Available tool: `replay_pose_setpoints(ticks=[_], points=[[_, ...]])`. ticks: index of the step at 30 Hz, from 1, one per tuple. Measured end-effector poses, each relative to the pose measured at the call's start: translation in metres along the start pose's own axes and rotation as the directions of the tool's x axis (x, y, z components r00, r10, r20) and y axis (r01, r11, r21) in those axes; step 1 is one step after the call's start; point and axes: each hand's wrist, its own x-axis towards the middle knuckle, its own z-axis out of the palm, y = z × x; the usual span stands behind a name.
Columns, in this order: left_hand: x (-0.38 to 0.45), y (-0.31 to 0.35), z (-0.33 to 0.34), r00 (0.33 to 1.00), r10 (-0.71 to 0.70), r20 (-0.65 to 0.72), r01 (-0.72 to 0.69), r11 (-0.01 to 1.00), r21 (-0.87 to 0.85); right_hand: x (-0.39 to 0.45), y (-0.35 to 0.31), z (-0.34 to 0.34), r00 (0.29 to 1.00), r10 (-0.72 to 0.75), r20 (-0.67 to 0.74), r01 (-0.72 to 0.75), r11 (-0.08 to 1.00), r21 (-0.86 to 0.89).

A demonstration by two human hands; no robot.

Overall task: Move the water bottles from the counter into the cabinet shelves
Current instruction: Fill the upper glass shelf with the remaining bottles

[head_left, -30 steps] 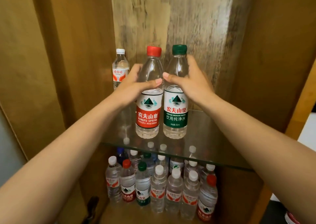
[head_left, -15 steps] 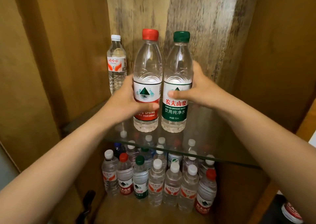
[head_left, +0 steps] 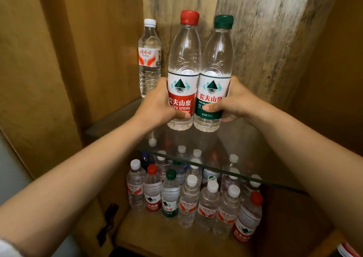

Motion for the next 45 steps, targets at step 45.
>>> replay_pose_setpoints(ticks=[45], points=[[0.114,-0.047,0.035,0.91,-0.031,-0.413,0.215,0.887,0.408,0.13,-0.016,0.063,0.974,-0.056,-0.219,0.003,0.972,-0.234]])
